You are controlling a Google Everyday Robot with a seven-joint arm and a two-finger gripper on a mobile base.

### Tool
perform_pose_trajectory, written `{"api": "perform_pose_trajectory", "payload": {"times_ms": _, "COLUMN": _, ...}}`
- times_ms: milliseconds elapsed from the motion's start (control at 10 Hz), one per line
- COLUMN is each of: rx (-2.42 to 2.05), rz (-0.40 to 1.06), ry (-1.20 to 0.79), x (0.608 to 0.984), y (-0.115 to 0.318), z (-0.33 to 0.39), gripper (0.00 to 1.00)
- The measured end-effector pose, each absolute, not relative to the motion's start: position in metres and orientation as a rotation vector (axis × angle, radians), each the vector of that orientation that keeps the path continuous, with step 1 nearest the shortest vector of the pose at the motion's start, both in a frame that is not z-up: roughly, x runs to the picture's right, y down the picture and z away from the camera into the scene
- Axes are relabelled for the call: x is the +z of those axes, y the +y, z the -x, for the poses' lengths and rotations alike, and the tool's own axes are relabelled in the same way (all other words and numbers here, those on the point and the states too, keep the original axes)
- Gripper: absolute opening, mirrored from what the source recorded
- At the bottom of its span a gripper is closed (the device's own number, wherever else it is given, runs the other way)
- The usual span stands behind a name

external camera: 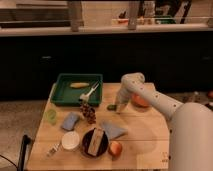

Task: Place pepper in paper cup

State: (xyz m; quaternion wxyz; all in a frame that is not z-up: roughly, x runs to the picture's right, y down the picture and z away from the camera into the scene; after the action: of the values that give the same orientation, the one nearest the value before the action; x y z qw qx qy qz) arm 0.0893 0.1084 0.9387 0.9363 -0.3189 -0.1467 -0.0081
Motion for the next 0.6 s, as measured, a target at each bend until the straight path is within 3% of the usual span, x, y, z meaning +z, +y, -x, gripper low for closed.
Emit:
{"api": "perform_pose_trajectory", "payload": {"times_ms": 300, "rx": -0.019, "rz": 0.652, "ry": -0.300, "x": 0.9395, "y": 0.1086, "z": -0.0898, "gripper": 0.01}}
{"api": "perform_pose_trajectory", "payload": {"times_ms": 600, "rx": -0.038, "rz": 0.646, "ry": -0.296, "x": 0.9355, "y": 0.1045, "z": -0.0873, "gripper": 0.00}}
